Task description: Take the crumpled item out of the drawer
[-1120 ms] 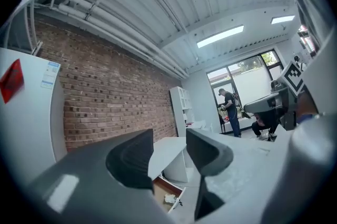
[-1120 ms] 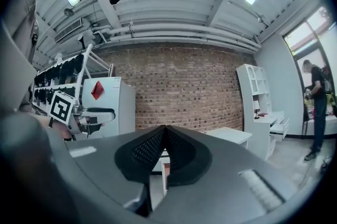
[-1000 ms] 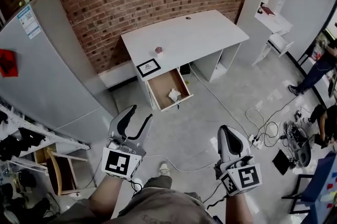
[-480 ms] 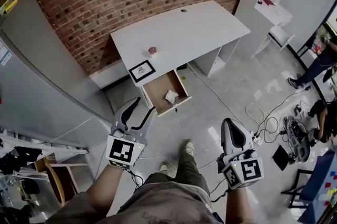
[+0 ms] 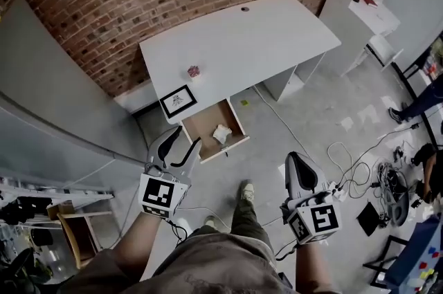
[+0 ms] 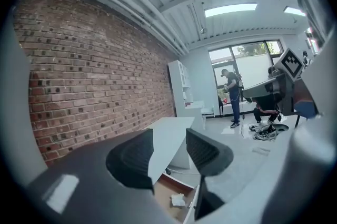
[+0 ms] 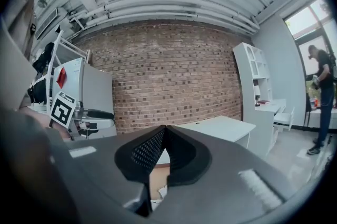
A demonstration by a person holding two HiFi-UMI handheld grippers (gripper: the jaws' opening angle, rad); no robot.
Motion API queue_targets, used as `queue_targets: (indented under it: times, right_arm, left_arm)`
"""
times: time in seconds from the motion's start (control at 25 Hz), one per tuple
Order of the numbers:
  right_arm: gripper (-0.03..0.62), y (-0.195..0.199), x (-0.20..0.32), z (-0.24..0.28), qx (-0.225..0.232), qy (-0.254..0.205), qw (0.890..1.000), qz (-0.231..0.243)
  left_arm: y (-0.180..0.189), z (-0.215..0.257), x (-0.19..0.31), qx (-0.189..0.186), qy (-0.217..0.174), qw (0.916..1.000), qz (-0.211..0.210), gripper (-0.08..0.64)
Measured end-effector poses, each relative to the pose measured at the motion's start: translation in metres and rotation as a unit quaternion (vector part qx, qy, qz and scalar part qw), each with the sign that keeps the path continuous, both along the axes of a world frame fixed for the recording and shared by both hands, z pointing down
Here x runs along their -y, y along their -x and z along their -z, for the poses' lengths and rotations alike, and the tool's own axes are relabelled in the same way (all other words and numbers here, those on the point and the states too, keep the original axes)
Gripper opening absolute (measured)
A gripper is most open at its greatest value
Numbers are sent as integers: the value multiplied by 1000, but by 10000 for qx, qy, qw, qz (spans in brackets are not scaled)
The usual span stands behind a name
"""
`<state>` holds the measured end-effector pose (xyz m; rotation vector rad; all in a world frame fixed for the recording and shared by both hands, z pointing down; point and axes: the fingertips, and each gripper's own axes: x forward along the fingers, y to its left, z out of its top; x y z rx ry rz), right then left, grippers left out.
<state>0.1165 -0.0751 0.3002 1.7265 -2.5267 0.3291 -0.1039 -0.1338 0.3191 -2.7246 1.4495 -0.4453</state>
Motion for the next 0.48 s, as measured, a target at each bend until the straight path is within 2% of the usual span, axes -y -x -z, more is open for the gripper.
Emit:
queue_targets:
  times: [0.32,0.48]
  right_arm:
    - [28,-42,93,-21,-173,250,9979,568]
    - [28,-48,134,-28,-110,268,9955,897]
  left_arm:
    - [-36,-31,68,254,372,9979,459,184]
    - [-45,-41,95,315,511,9957,702,184]
